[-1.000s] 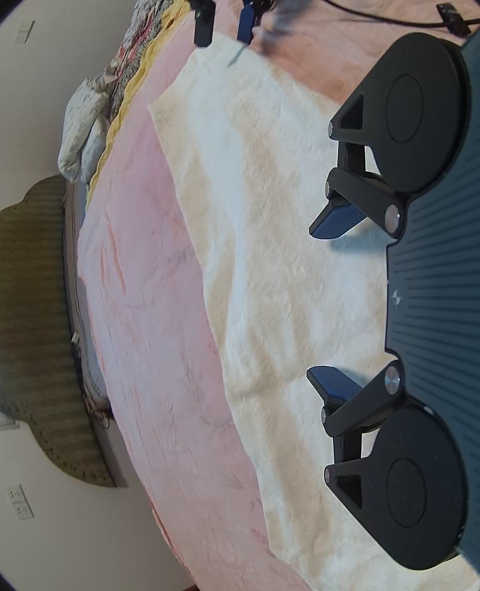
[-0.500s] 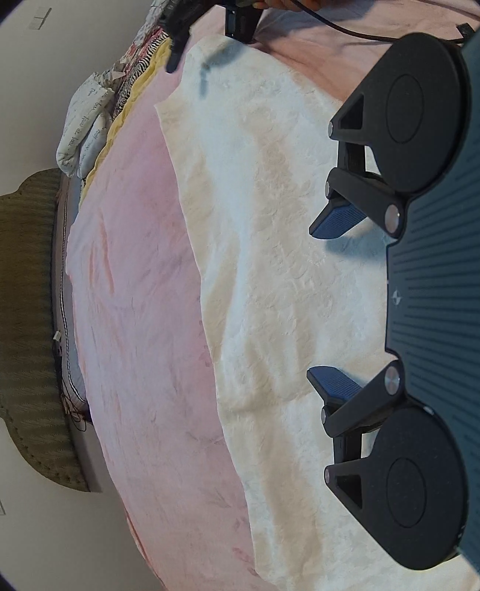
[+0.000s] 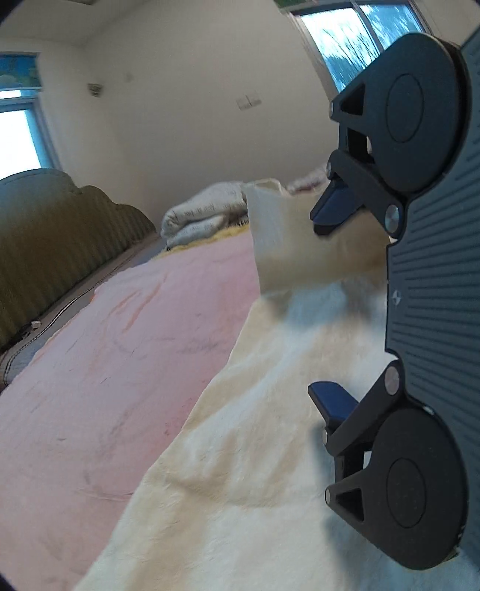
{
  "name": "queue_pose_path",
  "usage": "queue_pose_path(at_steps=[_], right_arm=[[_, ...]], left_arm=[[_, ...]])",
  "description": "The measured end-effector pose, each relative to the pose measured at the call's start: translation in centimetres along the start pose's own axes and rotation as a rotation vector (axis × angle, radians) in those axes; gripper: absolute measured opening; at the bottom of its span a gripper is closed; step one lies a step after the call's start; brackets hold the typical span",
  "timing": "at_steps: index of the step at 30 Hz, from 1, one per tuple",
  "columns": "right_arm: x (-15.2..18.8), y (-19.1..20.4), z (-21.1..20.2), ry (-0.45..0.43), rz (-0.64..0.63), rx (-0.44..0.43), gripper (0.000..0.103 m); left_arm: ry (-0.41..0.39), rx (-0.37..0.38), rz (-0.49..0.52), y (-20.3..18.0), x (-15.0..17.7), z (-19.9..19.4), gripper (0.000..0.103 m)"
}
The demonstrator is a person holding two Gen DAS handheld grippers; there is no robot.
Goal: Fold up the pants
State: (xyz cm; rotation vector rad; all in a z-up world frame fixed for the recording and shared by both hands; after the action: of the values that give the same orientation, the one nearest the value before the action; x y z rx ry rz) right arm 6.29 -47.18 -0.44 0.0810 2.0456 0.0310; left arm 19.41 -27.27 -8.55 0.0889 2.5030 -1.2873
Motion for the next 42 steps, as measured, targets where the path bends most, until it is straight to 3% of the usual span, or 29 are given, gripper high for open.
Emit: queue_pose_path(at_steps=[4, 10, 13, 14, 15, 16, 18, 23, 26, 28, 32, 34, 35, 36, 40, 42], right_arm=[[1.3, 4.6, 2.3, 0.04, -0.092, -0.048, 0.016], [2.1, 8.4, 2.1, 0.047, -0.15, -0.103, 0.017], [3.1, 10.5, 1.7, 0.066, -0.222, -0.115, 0.018], [3.3, 11.1, 1.9, 0.077, -0.243, -0.118, 0.018], [3.5, 11.7, 2.1, 0.088, -0.258, -0.127, 0.018], [3.7, 12.5, 2.4, 0.102, -0.272, -0.144, 0.018], [3.6, 13.8, 3.0, 0.112, -0.281, -0.187, 0.018], [3.2, 18.1, 4.4, 0.104, -0.334, -0.271, 0.018], [3.1, 21.0, 5.6, 0.096, -0.367, -0.33, 0.018], [3.5, 22.9, 6.5, 0.097, -0.39, -0.362, 0.018], [5.1, 24.7, 8.7, 0.16, -0.418, -0.367, 0.022], [5.9, 24.8, 8.8, 0.184, -0.412, -0.36, 0.029], [5.9, 24.8, 8.3, 0.18, -0.415, -0.36, 0.032], [5.8, 24.7, 7.7, 0.187, -0.412, -0.376, 0.04], [4.1, 24.3, 3.5, 0.124, -0.337, -0.525, 0.044], [3.4, 23.6, 2.4, 0.086, -0.332, -0.507, 0.044]], left_arm=[[0.039, 0.058, -0.118, 0.4, -0.2, 1.3, 0.097], [0.044, -0.002, -0.188, 1.3, -1.6, 3.3, 0.094], [0.03, -0.076, -0.143, 2.2, -2.4, 2.8, 0.059], [0.026, -0.127, -0.106, 2.6, -2.6, 2.4, 0.042], [0.02, -0.181, -0.071, 2.9, -2.7, 2.1, 0.034], [0.003, -0.223, -0.032, 3.2, -3.0, 1.5, 0.033], [-0.028, -0.277, 0.025, 3.7, -3.5, 0.1, 0.016], [-0.143, -0.437, 0.166, 4.9, -5.4, -4.7, 0.014], [-0.232, -0.571, 0.271, 5.6, -6.1, -7.1, 0.014], [-0.25, -0.645, 0.311, 6.7, -6.2, -7.9, 0.014], [-0.312, -0.804, 0.377, 9.2, -6.1, -9.8, 0.011], [-0.285, -0.8, 0.357, 10.0, -6.0, -10.0, 0.012], [-0.263, -0.784, 0.32, 10.6, -5.8, -10.3, 0.019], [-0.257, -0.772, 0.283, 10.9, -5.8, -10.8, 0.019], [-0.278, -0.781, 0.231, 11.3, -5.6, -13.3, 0.024], [-0.262, -0.745, 0.196, 10.9, -5.1, -14.1, 0.049]])
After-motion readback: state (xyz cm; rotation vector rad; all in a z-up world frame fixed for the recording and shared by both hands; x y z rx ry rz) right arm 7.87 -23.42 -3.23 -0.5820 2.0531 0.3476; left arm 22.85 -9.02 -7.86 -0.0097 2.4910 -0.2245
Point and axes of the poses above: each gripper's, at about its wrist camera, not at the fingertips, and z roughly the way its jaws point, y to its left, x to its underside, the point moved 9 cm from there along z, roughly the way its jaws point, and after that the axes turned 9 degrees about -x, right-handed, at the moved point
